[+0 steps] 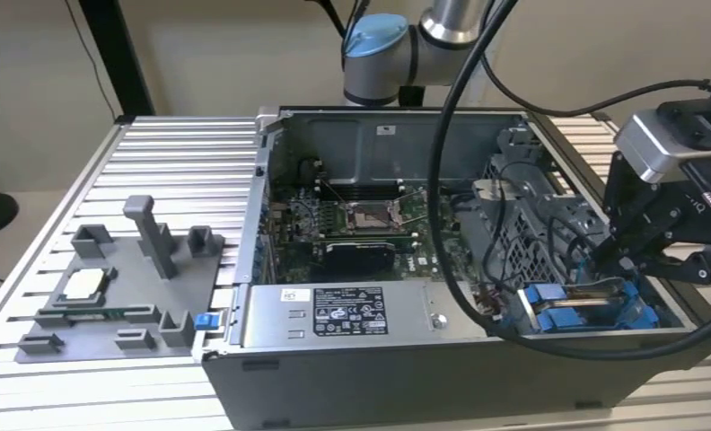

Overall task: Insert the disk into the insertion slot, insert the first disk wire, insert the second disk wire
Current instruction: 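Insert the first disk wire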

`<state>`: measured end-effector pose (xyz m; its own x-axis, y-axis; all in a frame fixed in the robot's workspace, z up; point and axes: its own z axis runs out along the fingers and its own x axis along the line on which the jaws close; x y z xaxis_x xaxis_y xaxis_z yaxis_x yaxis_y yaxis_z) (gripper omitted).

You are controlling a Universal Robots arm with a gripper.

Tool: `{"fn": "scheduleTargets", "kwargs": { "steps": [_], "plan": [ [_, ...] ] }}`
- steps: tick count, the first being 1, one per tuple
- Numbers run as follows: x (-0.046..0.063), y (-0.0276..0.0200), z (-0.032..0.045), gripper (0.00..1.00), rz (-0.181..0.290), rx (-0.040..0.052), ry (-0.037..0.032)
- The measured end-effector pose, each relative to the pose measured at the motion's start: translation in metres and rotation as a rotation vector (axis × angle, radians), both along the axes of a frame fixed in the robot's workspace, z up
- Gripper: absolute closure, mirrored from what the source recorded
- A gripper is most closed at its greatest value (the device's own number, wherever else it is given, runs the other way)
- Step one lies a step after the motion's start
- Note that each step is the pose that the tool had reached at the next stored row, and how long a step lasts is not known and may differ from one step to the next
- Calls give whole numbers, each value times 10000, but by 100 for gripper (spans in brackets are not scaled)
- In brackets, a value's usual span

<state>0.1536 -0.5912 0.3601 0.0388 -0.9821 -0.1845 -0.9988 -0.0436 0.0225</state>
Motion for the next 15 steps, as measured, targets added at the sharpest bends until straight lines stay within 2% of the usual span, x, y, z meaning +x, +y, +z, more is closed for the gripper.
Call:
{"fn": "scheduleTargets", "kwargs": {
  "steps": [11,15],
  "plan": [
    [2,0,-8,100,-31,1,2],
    [6,0,-20,100,-68,3,46]
  ]
}}
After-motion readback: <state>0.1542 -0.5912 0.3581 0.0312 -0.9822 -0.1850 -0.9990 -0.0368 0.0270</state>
